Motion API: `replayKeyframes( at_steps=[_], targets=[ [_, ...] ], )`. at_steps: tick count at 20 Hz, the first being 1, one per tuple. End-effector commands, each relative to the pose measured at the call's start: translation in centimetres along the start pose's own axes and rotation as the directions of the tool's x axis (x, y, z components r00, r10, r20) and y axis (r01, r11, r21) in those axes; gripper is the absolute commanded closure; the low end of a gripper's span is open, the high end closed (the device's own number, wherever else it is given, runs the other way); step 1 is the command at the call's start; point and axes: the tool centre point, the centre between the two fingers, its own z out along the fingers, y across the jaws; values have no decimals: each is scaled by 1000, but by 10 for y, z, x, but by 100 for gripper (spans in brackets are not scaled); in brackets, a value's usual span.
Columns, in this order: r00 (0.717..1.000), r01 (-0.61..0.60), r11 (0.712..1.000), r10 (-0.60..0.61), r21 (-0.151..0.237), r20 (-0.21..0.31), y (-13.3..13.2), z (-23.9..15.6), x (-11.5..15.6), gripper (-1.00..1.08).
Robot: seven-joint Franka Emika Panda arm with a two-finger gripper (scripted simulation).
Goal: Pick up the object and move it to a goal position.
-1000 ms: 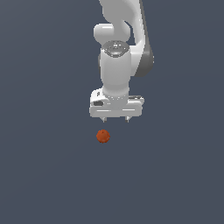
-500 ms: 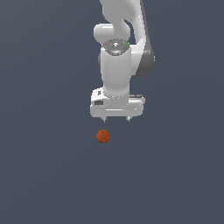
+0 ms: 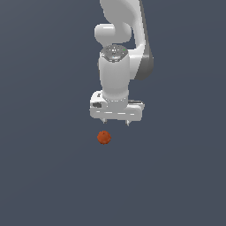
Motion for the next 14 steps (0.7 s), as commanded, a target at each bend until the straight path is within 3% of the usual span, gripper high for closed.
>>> replayKeyframes(
  at_steps=[1, 7, 14],
  targets=[
    [998, -55, 999, 55, -1, 4, 3, 5, 0, -92],
    [975, -222, 975, 222, -8, 16, 12, 19, 0, -92],
    [906, -422, 906, 422, -23, 25, 24, 37, -1, -92]
  ],
)
